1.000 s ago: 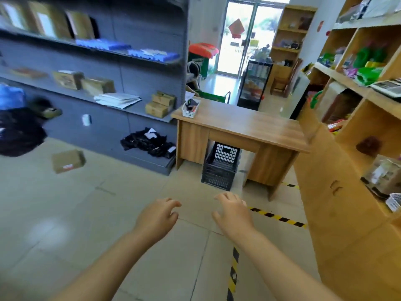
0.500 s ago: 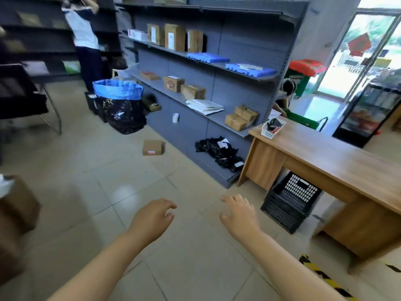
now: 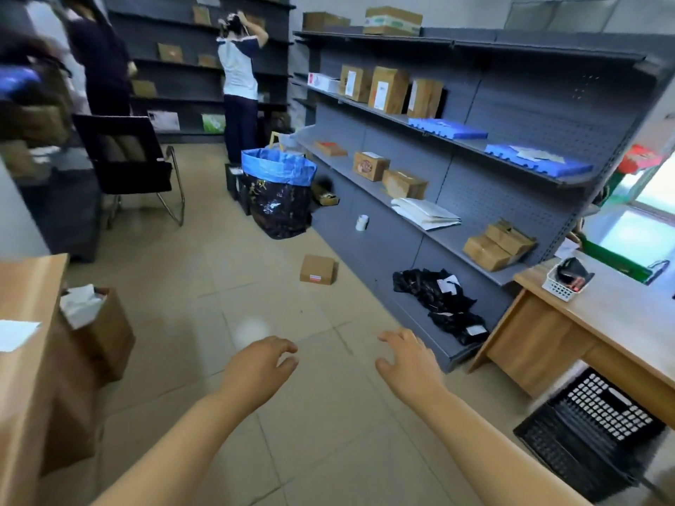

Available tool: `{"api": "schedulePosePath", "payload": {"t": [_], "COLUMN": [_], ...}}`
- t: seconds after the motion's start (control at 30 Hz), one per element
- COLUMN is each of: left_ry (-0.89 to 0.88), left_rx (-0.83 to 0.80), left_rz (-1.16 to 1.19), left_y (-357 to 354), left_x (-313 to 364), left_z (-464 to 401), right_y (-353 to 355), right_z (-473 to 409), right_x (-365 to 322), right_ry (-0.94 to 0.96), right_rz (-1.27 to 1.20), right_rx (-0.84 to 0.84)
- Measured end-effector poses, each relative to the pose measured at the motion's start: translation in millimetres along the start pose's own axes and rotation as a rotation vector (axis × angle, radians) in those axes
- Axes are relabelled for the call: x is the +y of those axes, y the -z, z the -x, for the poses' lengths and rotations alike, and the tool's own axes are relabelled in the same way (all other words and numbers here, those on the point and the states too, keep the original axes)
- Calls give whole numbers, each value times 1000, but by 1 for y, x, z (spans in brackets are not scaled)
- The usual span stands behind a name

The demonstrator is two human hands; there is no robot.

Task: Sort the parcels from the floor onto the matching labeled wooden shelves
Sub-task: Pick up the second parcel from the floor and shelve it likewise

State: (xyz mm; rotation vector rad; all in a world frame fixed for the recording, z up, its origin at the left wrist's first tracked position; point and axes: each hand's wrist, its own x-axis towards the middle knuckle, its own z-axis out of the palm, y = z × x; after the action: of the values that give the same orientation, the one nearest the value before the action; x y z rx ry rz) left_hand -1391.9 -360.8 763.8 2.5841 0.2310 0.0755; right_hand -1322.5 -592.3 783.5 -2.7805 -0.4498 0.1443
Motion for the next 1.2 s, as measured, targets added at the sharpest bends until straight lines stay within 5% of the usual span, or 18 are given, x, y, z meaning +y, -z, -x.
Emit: {"api": "schedulePosePath", "payload": {"t": [0.37, 1.2], "left_ry": [100, 257], "left_rx": [45, -27], "left_rz": [69, 42], "left_y": [57, 60], "left_x": [-96, -154], "left_z": [-133, -499], "right_y": [-29, -57], "right_z": [-161, -593], "right_x": [-90, -71], "right_ry": [65, 121], "right_rz": [-74, -113], "right_rx": [-16, -174]}}
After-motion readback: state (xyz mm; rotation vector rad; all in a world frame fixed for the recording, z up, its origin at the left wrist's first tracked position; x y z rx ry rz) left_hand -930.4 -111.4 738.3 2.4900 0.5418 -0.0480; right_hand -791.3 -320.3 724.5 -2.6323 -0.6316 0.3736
